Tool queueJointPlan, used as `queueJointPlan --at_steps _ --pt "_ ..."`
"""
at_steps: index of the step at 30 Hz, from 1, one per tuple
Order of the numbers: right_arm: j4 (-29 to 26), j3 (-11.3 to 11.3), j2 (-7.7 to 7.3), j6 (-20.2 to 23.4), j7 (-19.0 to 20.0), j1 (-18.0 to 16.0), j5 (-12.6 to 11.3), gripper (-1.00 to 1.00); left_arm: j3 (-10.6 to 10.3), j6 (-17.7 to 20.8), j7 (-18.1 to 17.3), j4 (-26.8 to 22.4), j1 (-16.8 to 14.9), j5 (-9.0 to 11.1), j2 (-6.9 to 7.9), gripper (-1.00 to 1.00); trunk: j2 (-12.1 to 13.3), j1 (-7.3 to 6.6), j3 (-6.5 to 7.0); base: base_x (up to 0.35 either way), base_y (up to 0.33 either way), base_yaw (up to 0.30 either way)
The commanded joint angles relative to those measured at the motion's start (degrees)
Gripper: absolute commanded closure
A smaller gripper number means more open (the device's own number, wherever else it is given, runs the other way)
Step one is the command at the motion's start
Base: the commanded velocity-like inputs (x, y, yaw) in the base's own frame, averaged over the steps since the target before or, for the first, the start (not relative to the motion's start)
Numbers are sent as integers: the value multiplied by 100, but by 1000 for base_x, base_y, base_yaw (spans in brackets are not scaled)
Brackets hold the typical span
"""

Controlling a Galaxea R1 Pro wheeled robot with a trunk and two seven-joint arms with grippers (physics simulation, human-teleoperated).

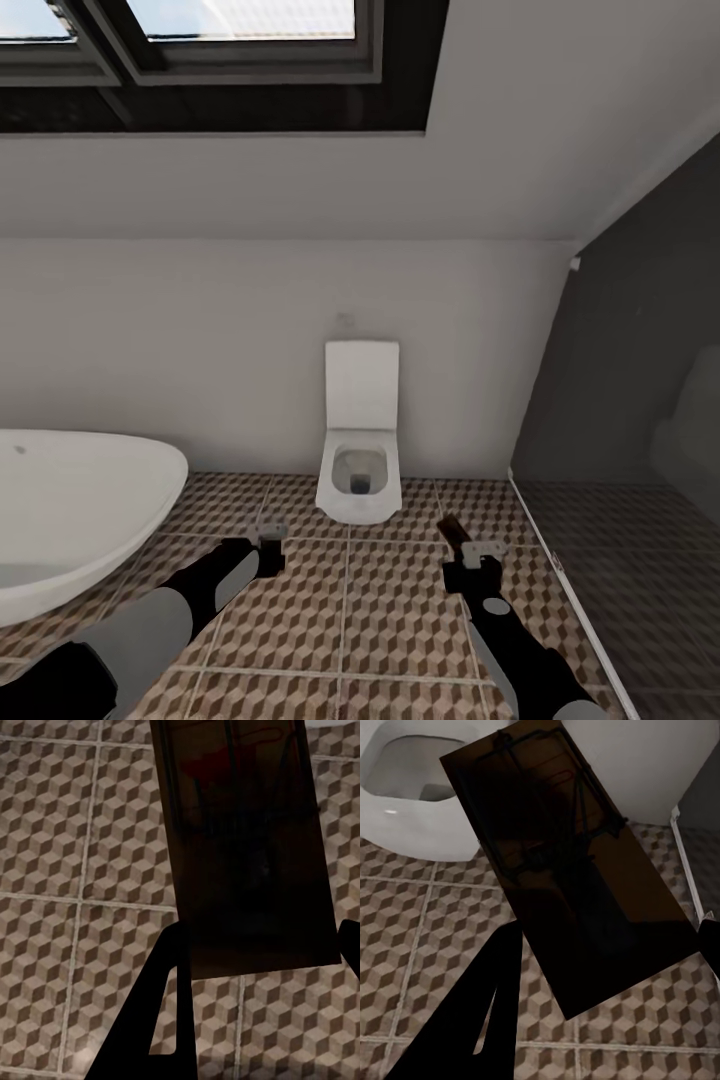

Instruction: Take the four mousetraps from the cabinet in the bathroom and place them on the bathroom floor. Make sure all four end up on the same floor surface, and ensure that at least two of them are either under or directly next to the same bathroom sink.

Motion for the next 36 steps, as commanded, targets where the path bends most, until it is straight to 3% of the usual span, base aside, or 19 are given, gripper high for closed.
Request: queueJointPlan --at_steps 1,36 --pt "-11 31 -6 27 -33 -7 -56 100 -45 22 46 -19 -3 58 7 100 -49 24 -36 0 0 0" --pt "-15 29 -9 18 -29 -4 -56 100 -45 20 46 -18 -4 58 7 100 -1453 792 -986 0 0 0"
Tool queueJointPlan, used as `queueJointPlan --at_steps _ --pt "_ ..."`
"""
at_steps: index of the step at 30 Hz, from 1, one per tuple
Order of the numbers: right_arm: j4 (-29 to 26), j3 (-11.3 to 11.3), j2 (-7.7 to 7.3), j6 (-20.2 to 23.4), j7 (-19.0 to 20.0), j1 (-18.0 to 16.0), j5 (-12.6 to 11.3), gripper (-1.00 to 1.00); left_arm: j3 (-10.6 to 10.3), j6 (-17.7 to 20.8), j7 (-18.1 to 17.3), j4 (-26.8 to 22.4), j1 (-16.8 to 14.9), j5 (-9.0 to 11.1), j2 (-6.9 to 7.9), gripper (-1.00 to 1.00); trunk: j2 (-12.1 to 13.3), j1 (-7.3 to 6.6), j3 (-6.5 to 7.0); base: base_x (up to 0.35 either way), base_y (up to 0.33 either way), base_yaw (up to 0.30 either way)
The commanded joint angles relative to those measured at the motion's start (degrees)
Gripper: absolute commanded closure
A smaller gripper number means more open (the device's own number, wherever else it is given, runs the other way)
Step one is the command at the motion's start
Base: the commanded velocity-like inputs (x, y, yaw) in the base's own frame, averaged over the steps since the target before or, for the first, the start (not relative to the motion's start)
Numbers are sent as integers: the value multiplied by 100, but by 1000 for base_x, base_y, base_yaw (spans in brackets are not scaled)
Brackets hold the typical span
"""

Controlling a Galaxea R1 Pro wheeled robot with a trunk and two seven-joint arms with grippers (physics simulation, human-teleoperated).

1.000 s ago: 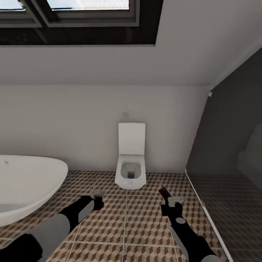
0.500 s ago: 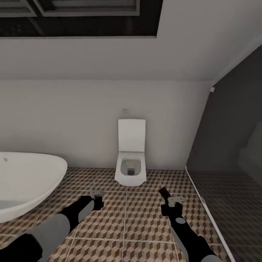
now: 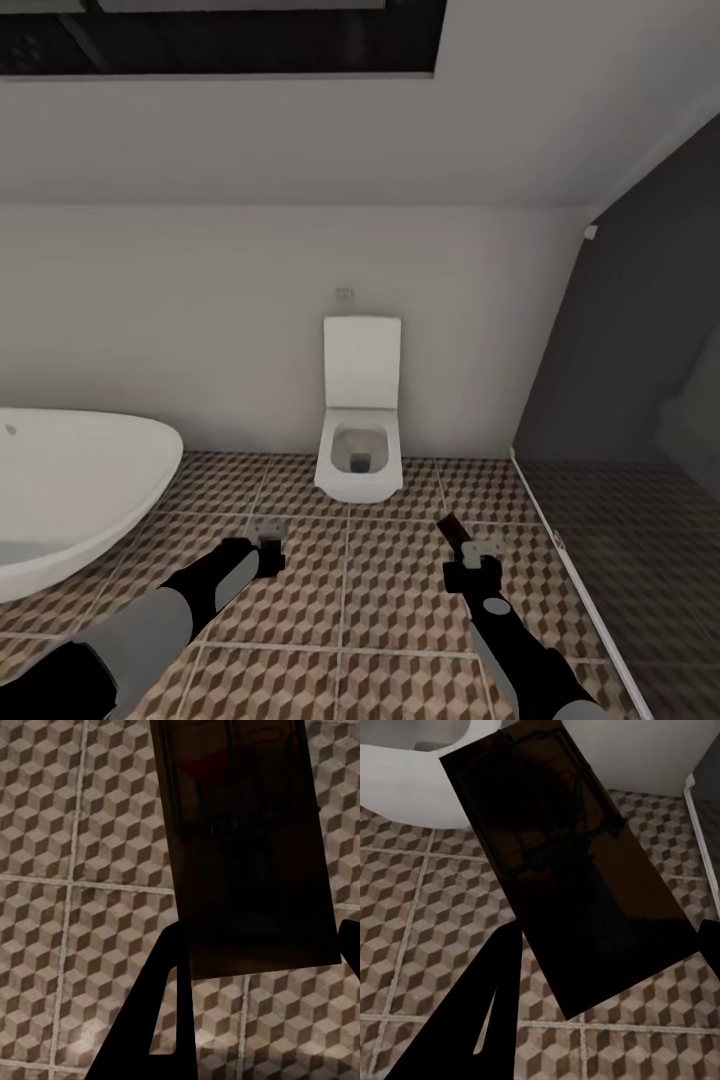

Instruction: Take the four mousetraps from the cabinet in the bathroom and place them on the bathroom floor. Make sure all four end up on the same floor surface, and ensure that at least two of them are either under or directly next to the same bathroom sink.

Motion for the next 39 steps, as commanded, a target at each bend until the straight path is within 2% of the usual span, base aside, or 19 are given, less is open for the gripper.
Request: queueJointPlan --at_steps 1,39 --pt "-13 33 -7 26 -37 -4 -56 100 -45 21 46 -17 -4 58 7 100 -46 23 -34 0 0 0" --pt "-122 24 -23 26 -32 -2 -56 100 -45 21 46 -15 -4 58 7 100 -1570 857 -1065 0 0 0"
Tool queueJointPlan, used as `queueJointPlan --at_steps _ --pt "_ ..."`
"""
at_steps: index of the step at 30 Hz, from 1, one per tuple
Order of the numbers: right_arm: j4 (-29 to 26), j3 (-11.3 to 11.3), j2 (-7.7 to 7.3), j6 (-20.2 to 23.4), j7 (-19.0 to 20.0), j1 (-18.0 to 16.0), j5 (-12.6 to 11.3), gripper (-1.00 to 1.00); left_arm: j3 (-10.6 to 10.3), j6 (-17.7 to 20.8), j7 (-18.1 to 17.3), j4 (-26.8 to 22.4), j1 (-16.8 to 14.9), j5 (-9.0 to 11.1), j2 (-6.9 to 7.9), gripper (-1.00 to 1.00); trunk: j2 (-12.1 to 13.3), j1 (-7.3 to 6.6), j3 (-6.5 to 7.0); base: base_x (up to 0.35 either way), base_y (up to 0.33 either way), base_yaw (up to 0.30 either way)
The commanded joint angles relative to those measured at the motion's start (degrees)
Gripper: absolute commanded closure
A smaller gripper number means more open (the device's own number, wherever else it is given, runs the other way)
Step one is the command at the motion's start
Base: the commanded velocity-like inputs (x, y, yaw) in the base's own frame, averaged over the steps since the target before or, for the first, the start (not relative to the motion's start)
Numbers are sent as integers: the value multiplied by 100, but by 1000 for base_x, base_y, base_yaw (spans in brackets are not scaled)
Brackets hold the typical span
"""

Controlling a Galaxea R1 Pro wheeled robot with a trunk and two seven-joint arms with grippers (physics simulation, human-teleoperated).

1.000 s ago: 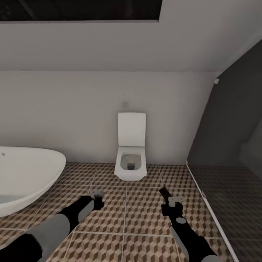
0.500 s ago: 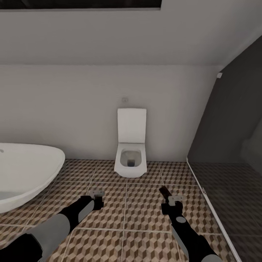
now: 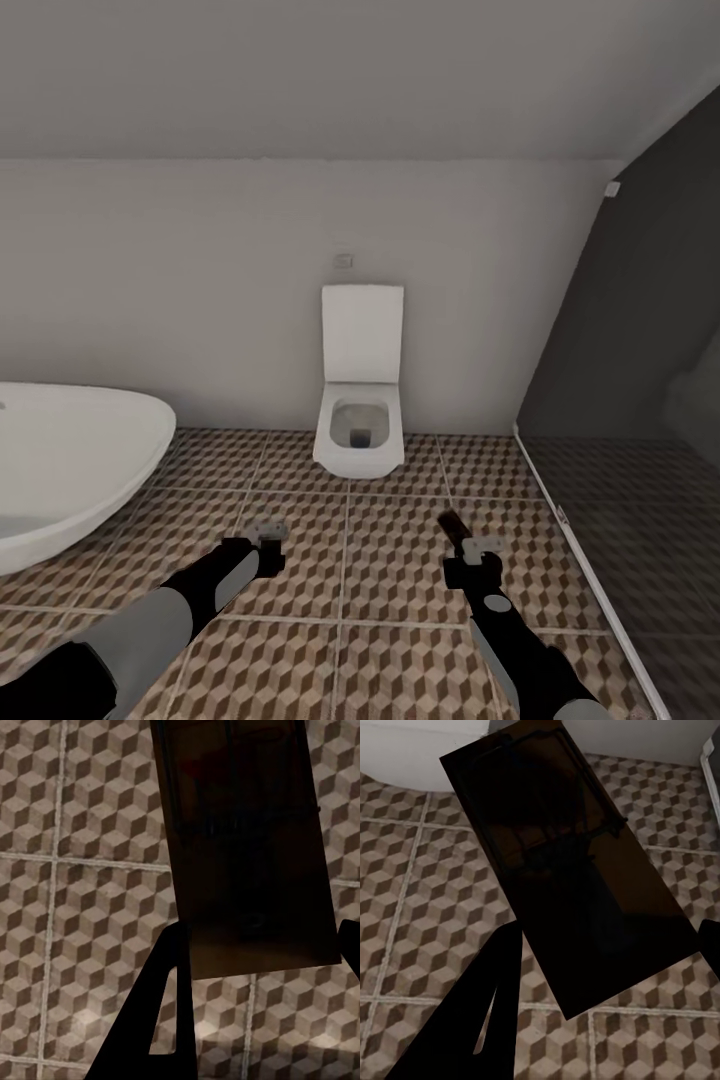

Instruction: Take the four mousetraps from the cabinet in the bathroom and place them on the bathroom floor. Make sure all four end up on the same floor surface, and ensure that at least two of them are either under or directly next to the same bathroom sink.

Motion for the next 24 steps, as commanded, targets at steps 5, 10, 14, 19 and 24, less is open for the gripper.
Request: queueJointPlan --at_steps 5,10,14,19,24 --pt "-11 32 -5 26 -34 -5 -56 100 -45 21 46 -22 -3 58 7 100 -205 110 -142 0 0 0" --pt "-11 35 -10 26 -33 -4 -56 100 -45 21 46 -19 -3 58 7 100 -406 220 -277 0 0 0" --pt "-11 36 -53 26 -26 -3 -56 100 -45 21 46 -19 -3 58 7 100 -566 308 -386 0 0 0" --pt "-11 32 -209 18 30 -3 -71 100 -45 21 46 -19 -1 58 7 100 -767 418 -522 0 0 0" --pt "-34 27 -360 17 421 -3 -68 100 -45 21 46 -18 -4 58 7 100 -967 528 -657 0 0 0"
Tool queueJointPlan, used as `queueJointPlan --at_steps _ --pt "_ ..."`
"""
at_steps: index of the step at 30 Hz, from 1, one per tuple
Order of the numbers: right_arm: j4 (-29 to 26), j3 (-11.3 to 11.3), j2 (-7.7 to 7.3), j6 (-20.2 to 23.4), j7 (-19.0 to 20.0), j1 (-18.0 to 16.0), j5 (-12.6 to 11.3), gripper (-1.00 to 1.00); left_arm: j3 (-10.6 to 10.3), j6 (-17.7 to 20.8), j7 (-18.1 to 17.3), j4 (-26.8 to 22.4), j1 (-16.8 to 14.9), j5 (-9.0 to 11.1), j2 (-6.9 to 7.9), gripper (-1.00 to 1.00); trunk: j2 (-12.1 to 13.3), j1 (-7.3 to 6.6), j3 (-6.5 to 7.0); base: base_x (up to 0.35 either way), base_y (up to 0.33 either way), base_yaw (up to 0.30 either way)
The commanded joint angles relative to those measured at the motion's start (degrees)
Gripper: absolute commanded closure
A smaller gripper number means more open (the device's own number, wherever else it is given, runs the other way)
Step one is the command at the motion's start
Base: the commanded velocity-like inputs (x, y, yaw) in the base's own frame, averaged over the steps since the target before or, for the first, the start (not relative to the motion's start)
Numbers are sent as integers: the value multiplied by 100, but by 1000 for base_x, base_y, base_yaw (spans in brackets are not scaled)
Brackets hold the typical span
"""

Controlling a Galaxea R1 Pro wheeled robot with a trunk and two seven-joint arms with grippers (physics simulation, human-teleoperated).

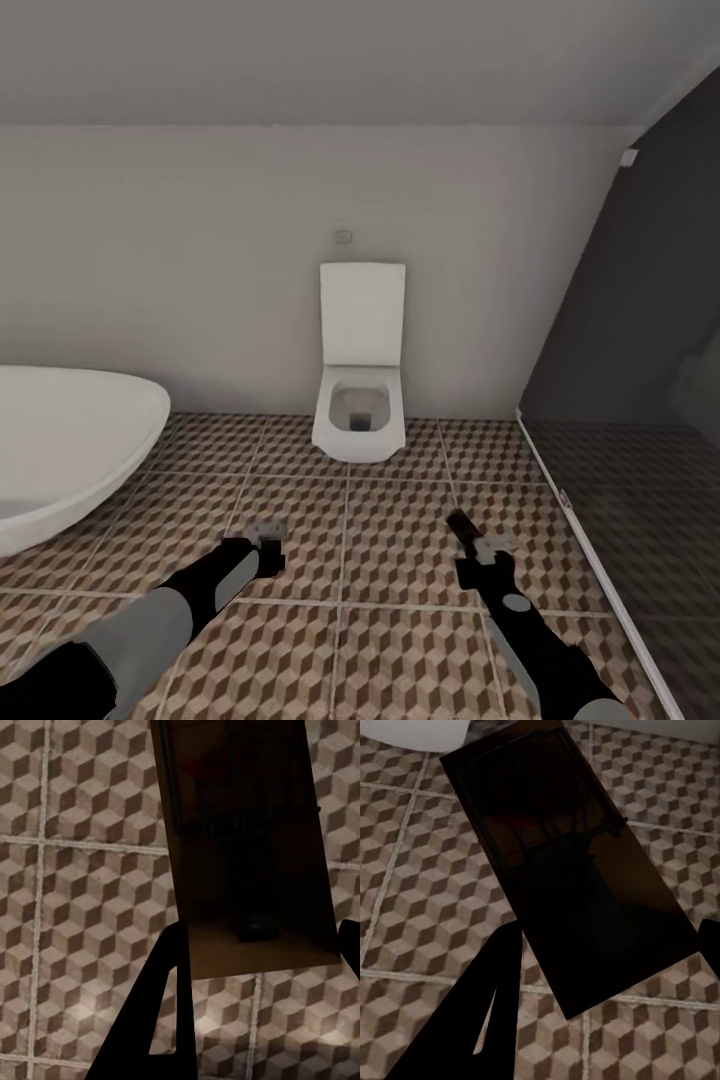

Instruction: Take the four mousetraps from the cabinet in the bathroom and place them on the bathroom floor. Make sure all four end up on the same floor surface, and ensure that at least two of them are either under or directly next to the same bathroom sink.

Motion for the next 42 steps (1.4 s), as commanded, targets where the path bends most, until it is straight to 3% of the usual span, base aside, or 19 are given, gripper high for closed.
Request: queueJointPlan --at_steps 1,7,42 --pt "-29 45 -54 29 24 -3 -60 100 -45 20 46 -20 -4 58 7 100 -44 22 -33 0 0 0" --pt "-64 44 -126 38 126 -4 -70 100 -45 20 46 -20 -2 58 7 100 -285 154 -196 0 0 0" --pt "-68 63 -92 27 152 -3 -106 100 -45 20 46 -15 -4 58 7 100 -1689 923 -1145 0 0 0"
